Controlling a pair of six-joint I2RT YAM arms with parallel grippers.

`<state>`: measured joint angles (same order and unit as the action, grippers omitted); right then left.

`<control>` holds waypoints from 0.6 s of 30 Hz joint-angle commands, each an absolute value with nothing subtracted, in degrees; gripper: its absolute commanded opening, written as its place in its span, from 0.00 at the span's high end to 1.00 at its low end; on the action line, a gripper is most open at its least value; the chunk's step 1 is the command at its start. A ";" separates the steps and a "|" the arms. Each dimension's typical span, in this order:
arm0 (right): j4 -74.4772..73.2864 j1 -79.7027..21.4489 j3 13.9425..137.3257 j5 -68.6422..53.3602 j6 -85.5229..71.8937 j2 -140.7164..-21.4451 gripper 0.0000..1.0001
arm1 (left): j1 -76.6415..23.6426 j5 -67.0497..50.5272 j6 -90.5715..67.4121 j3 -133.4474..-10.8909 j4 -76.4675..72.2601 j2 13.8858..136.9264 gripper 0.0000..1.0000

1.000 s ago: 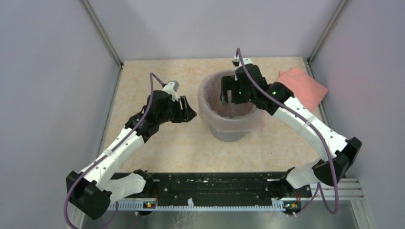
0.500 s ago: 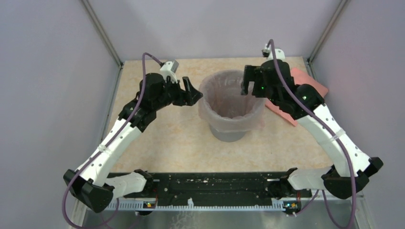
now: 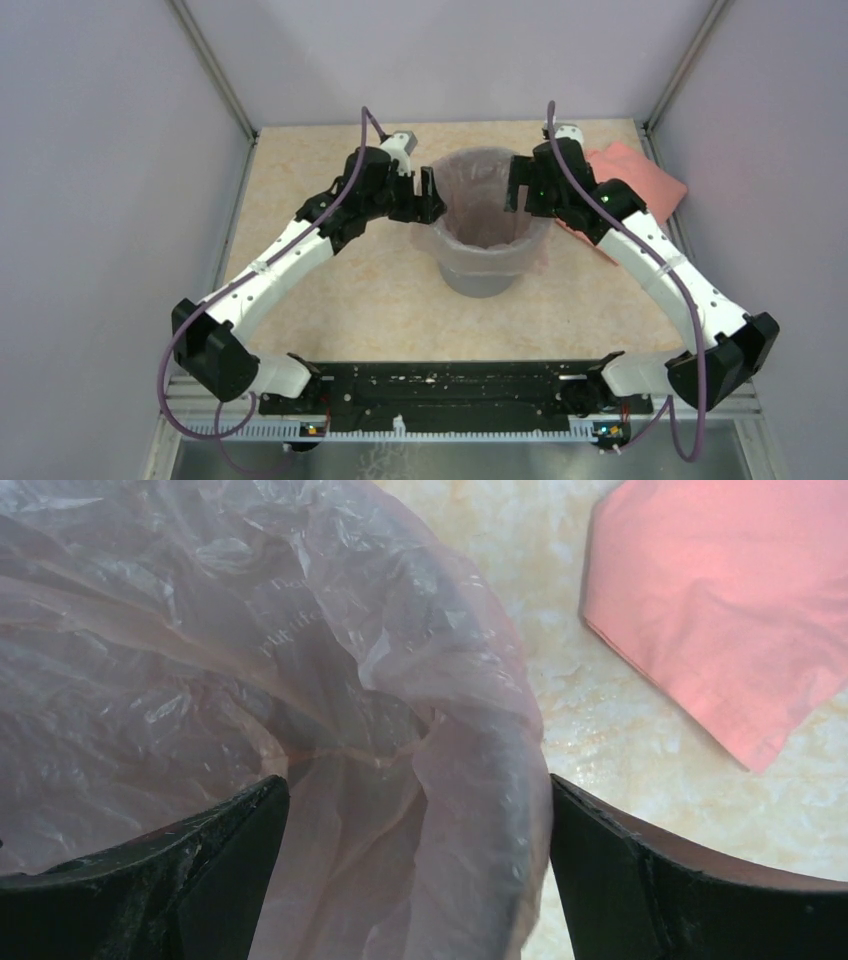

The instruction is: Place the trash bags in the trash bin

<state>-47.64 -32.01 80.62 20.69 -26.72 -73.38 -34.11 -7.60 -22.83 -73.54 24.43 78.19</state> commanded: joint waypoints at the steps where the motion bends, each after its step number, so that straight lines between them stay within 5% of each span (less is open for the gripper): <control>1: -42.63 -31.54 80.64 19.82 -27.81 -75.63 0.06 | -35.02 -5.99 -21.61 -75.38 22.31 80.19 0.16; 7: -41.13 -31.55 79.92 20.72 -28.06 -77.91 0.15 | -35.53 -5.04 -21.79 -74.49 21.13 81.72 0.23; 18: -40.60 -31.51 78.55 21.87 -28.47 -78.83 0.58 | -35.62 -6.37 -22.59 -72.17 19.07 81.07 0.35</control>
<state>-42.37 -31.59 79.15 21.98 -27.49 -78.11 -35.33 -6.55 -23.03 -73.25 20.86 81.25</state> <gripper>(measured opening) 0.475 0.665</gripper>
